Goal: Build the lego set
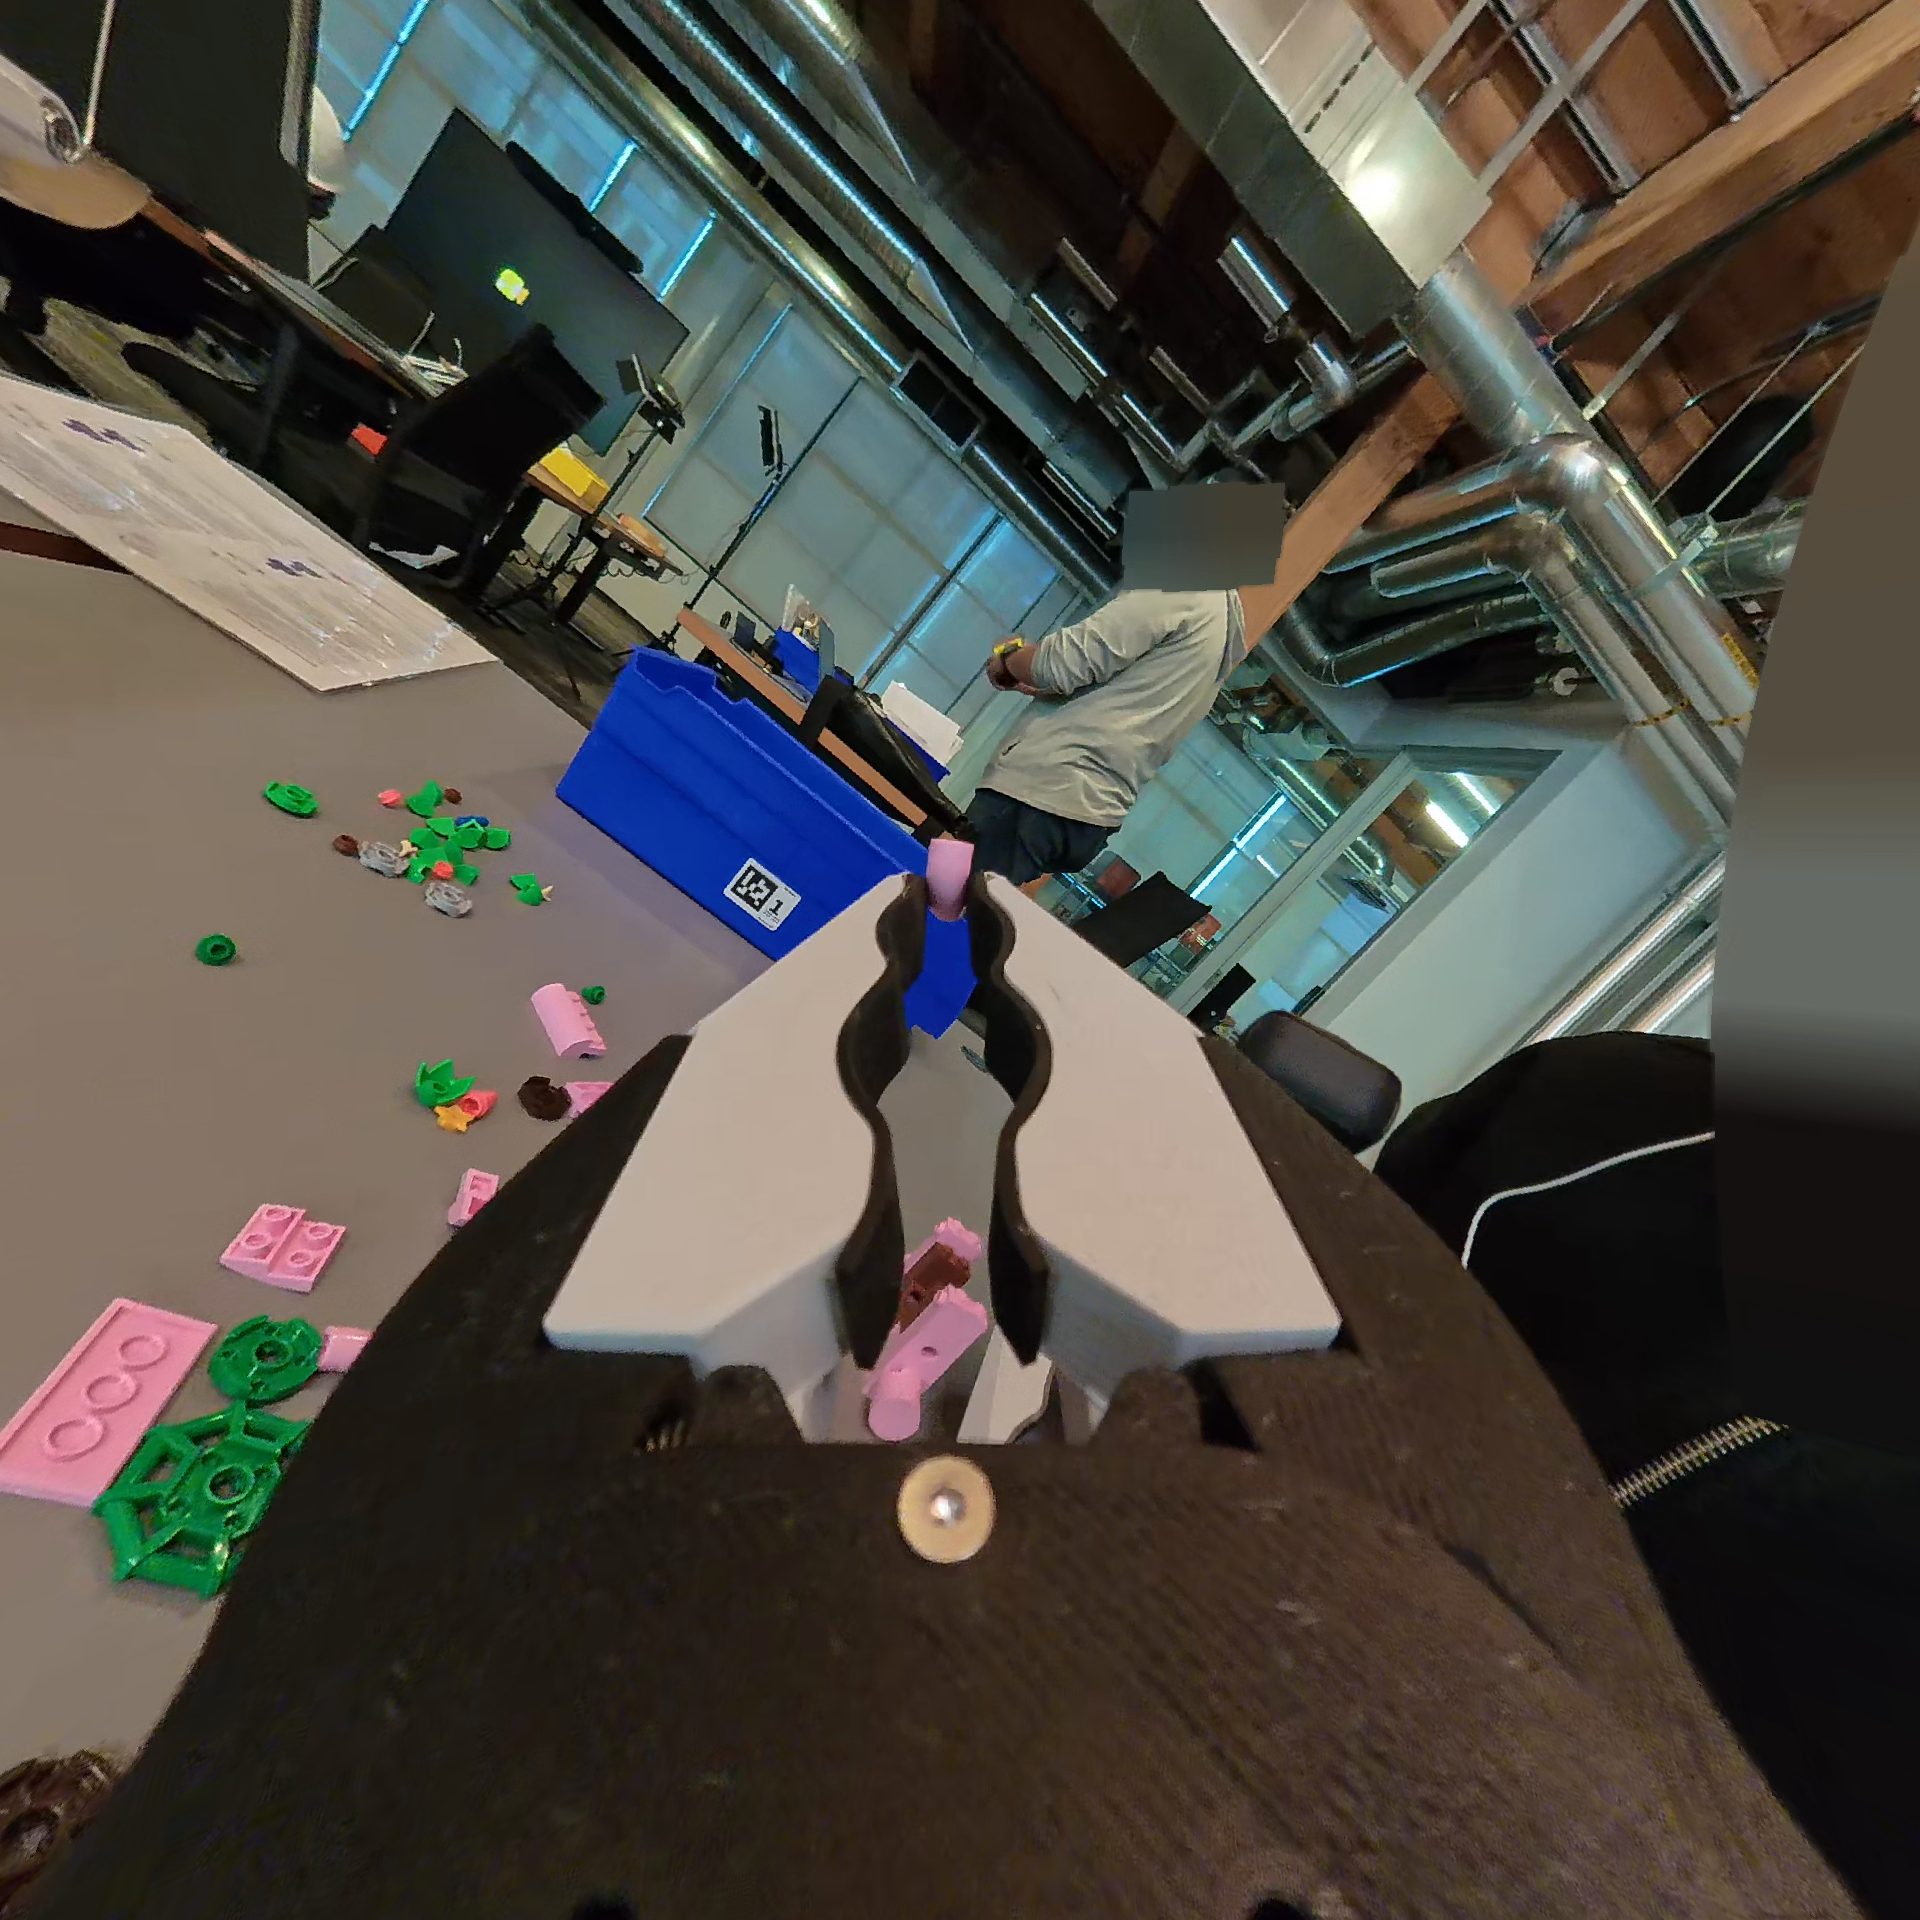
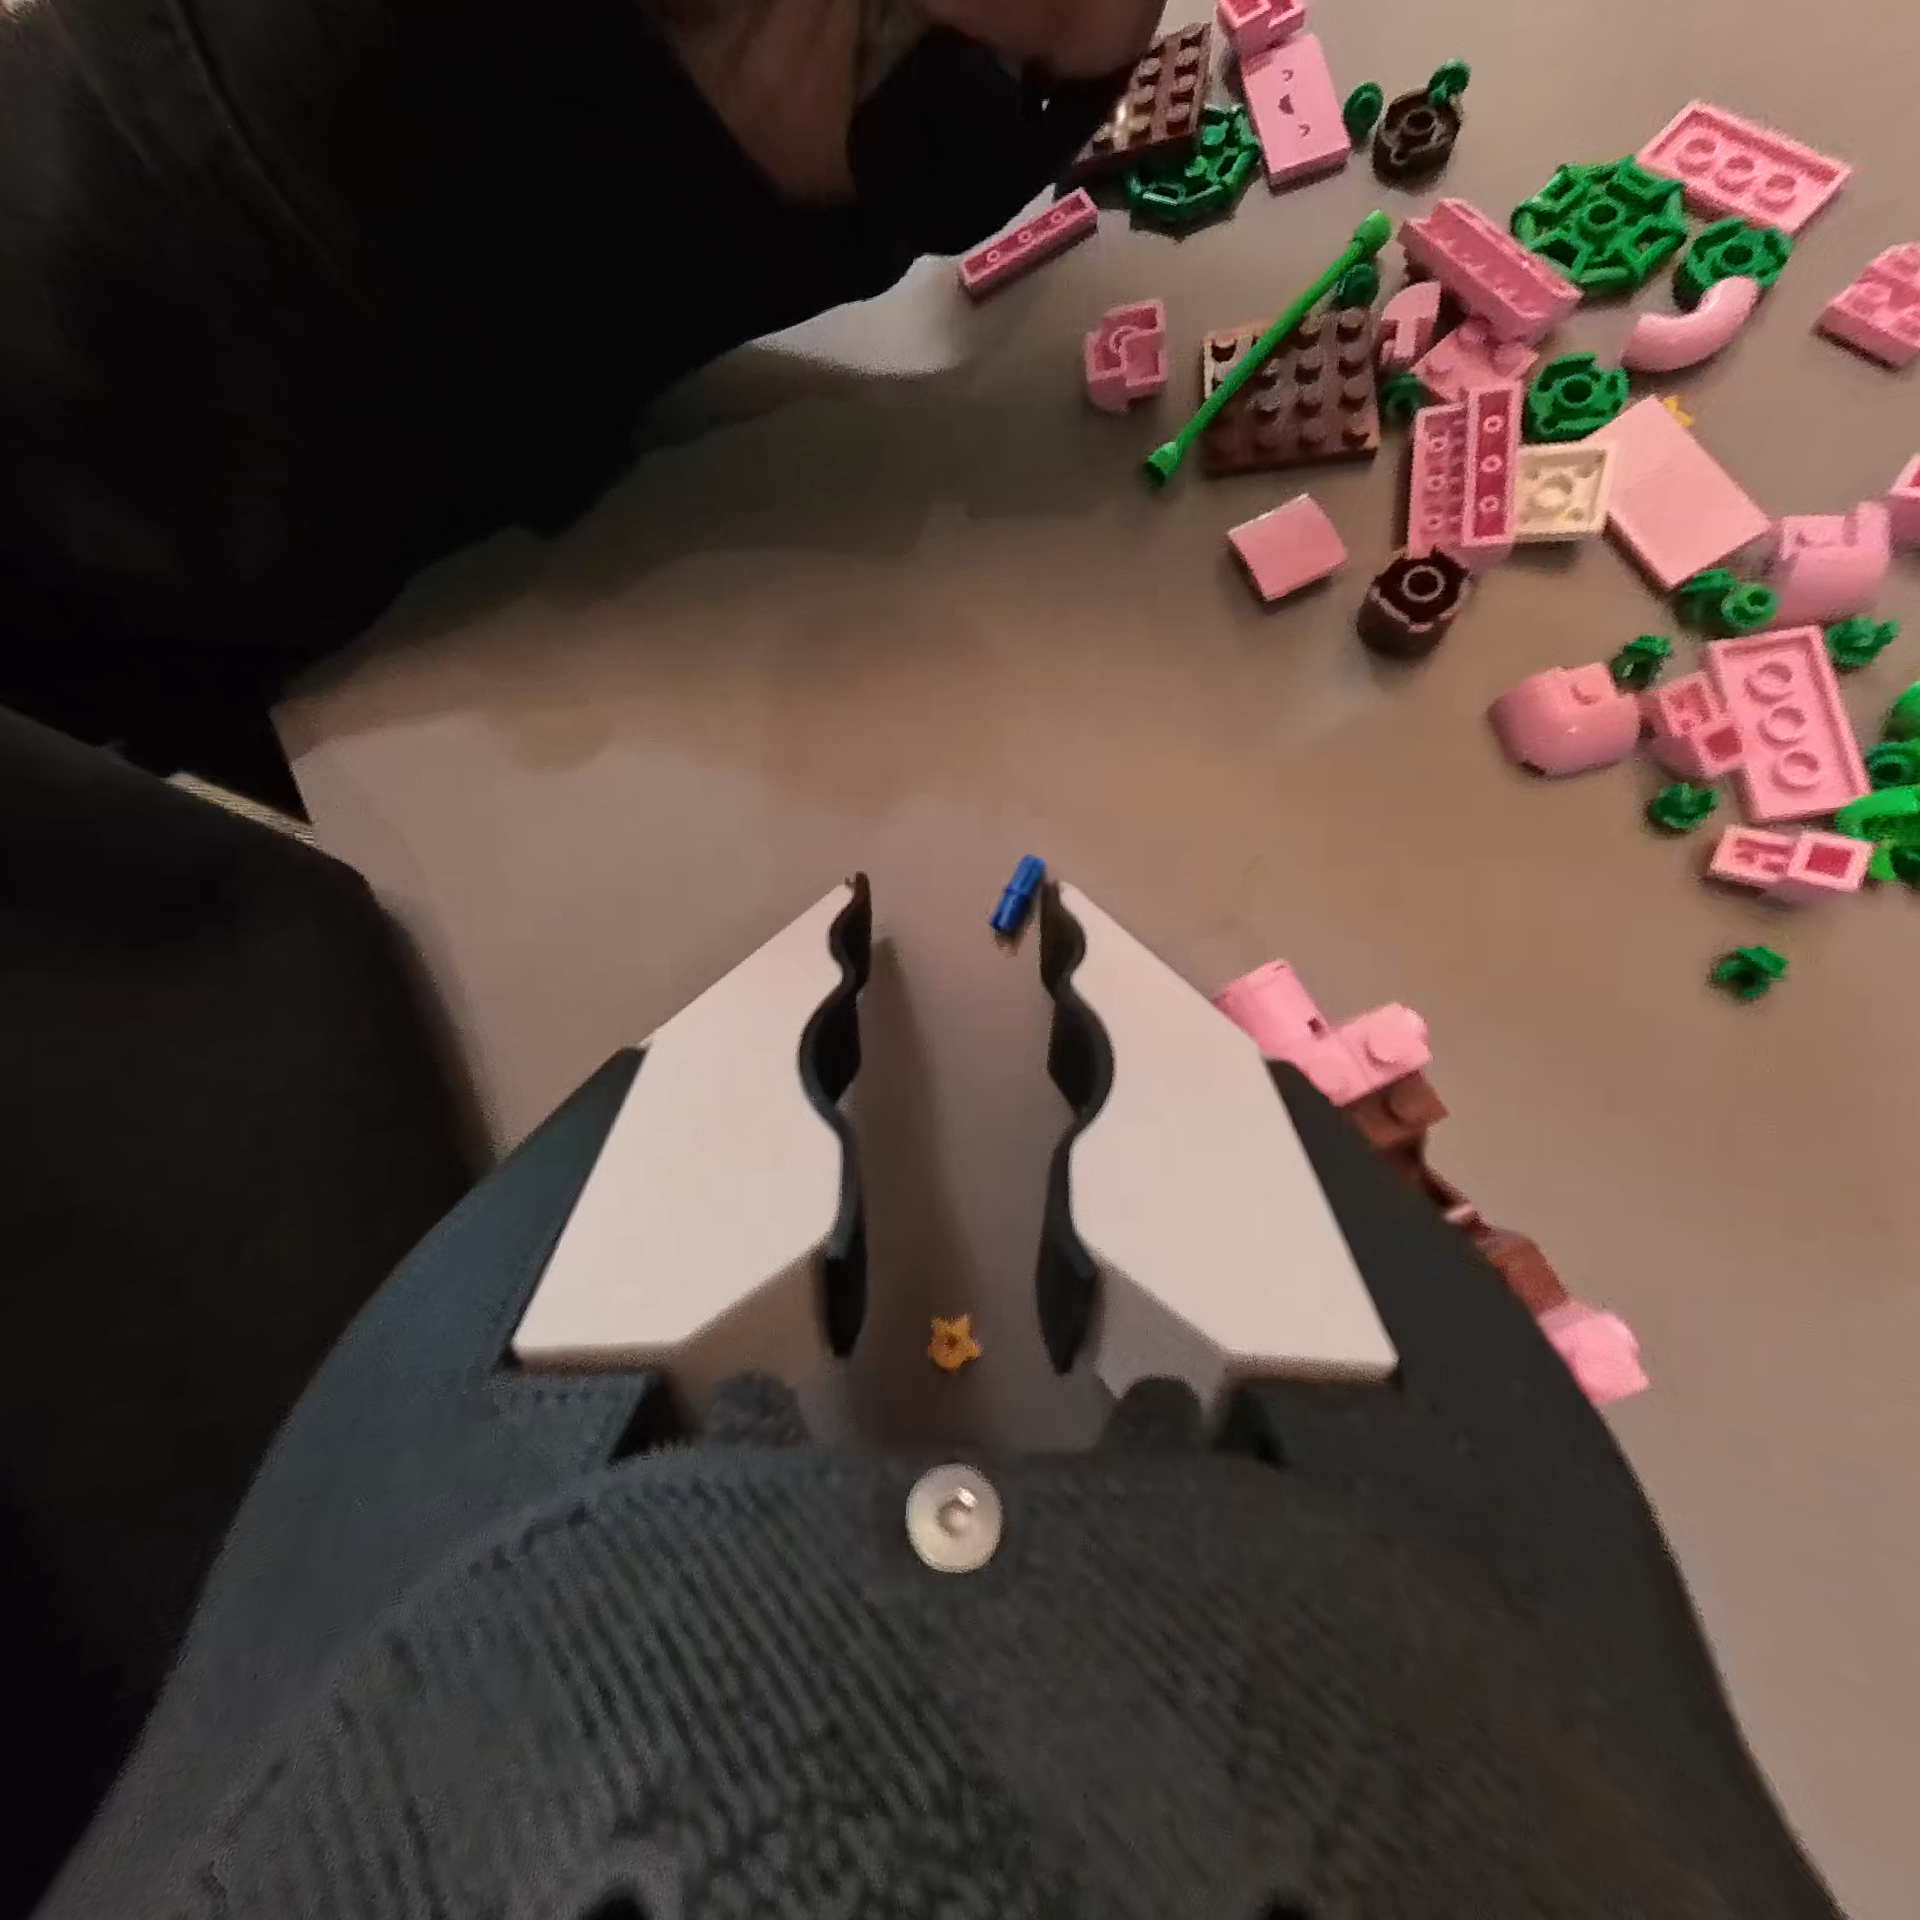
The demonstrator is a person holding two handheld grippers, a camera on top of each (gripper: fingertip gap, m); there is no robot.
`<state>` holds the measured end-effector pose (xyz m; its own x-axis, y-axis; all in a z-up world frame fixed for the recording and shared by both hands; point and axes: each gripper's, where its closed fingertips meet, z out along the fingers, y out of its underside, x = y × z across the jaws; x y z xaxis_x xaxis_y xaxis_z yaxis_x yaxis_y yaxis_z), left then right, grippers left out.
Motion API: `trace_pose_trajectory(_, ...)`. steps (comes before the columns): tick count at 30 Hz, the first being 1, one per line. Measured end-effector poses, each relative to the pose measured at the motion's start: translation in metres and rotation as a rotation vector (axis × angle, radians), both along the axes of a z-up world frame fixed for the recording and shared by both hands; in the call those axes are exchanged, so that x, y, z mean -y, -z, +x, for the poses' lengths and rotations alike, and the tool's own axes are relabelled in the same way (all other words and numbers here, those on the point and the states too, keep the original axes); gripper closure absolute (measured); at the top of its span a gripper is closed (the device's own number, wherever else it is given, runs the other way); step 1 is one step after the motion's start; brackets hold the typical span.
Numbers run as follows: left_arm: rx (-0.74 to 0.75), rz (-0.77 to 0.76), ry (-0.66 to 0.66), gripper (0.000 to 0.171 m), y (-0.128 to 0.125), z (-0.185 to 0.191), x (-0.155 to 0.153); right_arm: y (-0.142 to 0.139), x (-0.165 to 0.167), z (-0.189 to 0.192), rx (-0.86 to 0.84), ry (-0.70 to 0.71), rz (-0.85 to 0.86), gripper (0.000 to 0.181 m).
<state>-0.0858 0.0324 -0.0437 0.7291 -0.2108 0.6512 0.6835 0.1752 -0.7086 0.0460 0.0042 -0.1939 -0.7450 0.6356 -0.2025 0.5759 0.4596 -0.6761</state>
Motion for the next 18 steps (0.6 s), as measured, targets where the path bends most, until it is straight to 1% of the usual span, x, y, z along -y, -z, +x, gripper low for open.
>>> trace_pose_trajectory(4,-0.015,0.003,-0.008,0.166,-0.0039,0.0002,0.0021,0.0016,0.0049,-0.0057,-0.052,-0.014,0.041,0.155)
trace_pose_trajectory(8,-0.014,0.011,-0.013,0.166,-0.0058,-0.0011,0.0041,-0.0001,0.0033,-0.0026,-0.092,-0.049,0.084,0.152)
trace_pose_trajectory(10,-0.009,0.02,-0.009,0.166,-0.007,-0.0007,0.0044,-0.0017,-0.0002,-0.0023,-0.122,-0.062,0.102,0.155)
trace_pose_trajectory(12,-0.008,0.023,-0.006,0.166,-0.0076,0.0001,0.0041,-0.0008,-0.0032,-0.0028,-0.13,-0.06,0.103,0.16)
trace_pose_trajectory(14,-0.01,0.021,-0.004,0.166,-0.0073,0.0007,0.0035,0.0009,-0.0035,-0.001,-0.117,-0.061,0.092,0.16)
trace_pose_trajectory(18,-0.008,0.023,-0.008,0.166,-0.0072,-0.0002,0.0039,0.0014,-0.0025,-0.0018,-0.147,-0.057,0.093,0.16)
